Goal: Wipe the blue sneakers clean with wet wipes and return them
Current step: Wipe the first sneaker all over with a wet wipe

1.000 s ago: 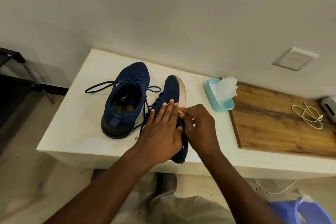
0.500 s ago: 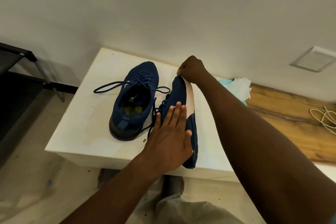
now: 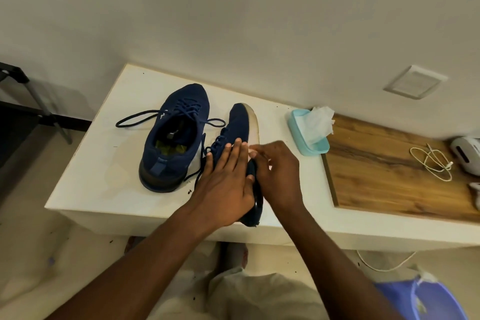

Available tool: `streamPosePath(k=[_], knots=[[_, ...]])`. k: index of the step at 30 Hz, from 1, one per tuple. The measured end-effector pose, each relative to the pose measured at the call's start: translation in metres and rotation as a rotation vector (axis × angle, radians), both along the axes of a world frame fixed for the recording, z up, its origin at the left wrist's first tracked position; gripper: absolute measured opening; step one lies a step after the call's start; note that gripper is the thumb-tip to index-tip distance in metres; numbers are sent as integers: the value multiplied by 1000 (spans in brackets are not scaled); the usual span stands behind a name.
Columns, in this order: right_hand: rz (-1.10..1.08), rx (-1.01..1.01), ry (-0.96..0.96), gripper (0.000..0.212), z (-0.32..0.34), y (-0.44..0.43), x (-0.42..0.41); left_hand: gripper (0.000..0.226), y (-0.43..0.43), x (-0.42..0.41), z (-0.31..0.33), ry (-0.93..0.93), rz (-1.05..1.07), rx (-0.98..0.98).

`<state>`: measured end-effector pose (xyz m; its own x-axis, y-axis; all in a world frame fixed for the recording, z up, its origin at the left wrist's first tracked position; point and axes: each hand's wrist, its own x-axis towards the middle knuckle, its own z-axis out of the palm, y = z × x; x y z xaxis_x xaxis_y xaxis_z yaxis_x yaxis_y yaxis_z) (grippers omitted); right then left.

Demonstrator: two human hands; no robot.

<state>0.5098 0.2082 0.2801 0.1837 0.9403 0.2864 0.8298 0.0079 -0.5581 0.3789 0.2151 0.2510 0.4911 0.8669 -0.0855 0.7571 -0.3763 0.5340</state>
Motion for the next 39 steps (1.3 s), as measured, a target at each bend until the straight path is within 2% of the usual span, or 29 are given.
streamPosePath(k=[2,5,7,10,14,18,21,24,27,32,34,37,39], knots=[[-10,24,-28,18,11,30,1,68,0,0,0,11,1,-6],[-16,-39,-174,23,24,76,0,68,1,-2,0,29,-6,-23],[-28,-84,-162,24,26,87,1,69,2,-3,-1,29,-9,-22],[-11,-101,-141,22,23,53,-4,69,2,-6,-1,-7,-22,-36],[63,-57,-155,17,12,-39,-10,70,8,-11,1,-62,-62,-73],[25,-76,-120,25,1,-95,-12,70,15,-16,2,-121,-84,-132],[57,-72,-136,21,4,-95,-17,71,16,-16,1,-143,-87,-145],[8,-19,-101,15,12,-54,-9,72,15,-15,2,-162,-87,-146],[8,-73,-60,17,13,-28,-3,73,15,-16,1,-157,-79,-145],[88,-30,-89,17,2,-92,-1,72,16,-17,2,-147,-101,-144],[136,-72,-171,20,-8,-111,-2,71,16,-16,2,-153,-106,-148],[174,-88,-249,16,-13,-117,-7,72,14,-17,0,-182,-101,-149],[140,-33,-205,14,-5,-112,-7,74,14,-22,1,-262,-93,-178]])
